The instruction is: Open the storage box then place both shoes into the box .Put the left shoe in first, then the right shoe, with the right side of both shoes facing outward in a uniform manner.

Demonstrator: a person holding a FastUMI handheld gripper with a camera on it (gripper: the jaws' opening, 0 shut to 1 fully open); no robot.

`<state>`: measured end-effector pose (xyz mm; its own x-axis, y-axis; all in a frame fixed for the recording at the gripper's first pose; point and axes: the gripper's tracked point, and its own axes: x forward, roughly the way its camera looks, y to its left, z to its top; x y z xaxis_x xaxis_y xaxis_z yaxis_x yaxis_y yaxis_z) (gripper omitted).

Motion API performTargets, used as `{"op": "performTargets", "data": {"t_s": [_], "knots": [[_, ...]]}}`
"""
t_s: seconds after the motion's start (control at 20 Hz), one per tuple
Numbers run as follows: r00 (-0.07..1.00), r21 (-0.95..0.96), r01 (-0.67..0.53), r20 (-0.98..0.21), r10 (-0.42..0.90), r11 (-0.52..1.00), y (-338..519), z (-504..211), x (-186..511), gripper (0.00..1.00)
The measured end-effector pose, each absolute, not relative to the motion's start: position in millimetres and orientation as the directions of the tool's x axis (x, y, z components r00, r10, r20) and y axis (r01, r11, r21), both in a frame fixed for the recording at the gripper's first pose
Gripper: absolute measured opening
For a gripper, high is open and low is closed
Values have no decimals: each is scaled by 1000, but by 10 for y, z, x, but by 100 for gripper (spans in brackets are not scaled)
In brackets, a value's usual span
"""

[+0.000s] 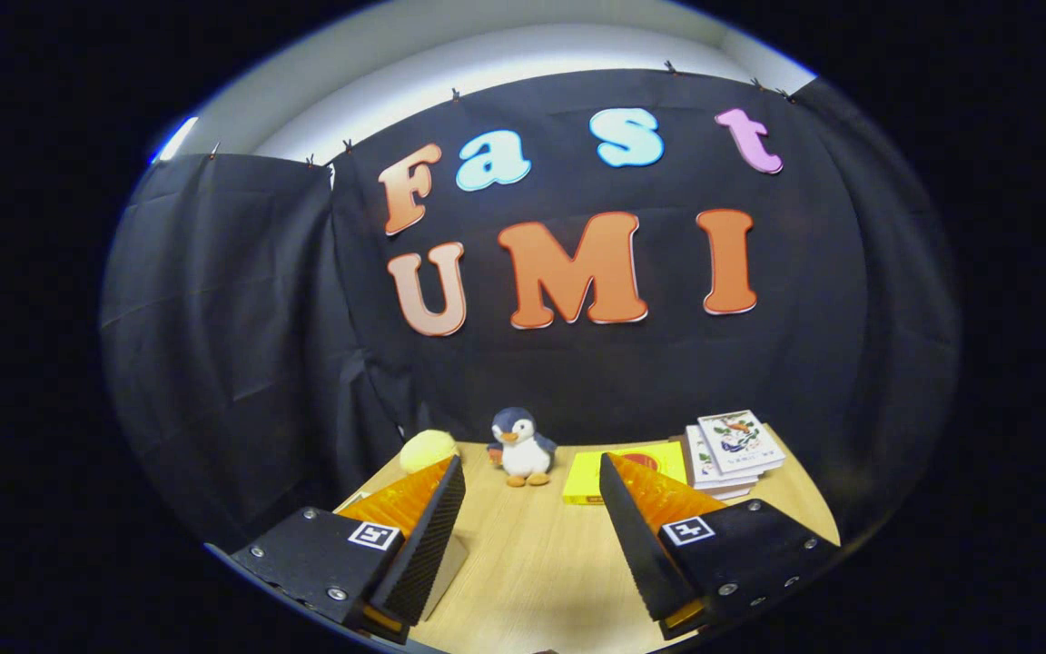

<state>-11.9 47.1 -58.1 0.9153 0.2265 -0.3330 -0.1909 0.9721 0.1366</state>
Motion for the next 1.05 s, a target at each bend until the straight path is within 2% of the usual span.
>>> {"op": "performTargets", "data": {"t_s": [0.3,0.45,0.75,1.05], "knots": [[978,97,-172,-105,182,980,100,69,-109,93],[987,40,-151,-39,153,988,-32,254,-127,93],[992,-29,-125,0,125,992,-87,367,-198,95],[992,-38,-122,-16,122,992,-17,363,-149,95]]}}
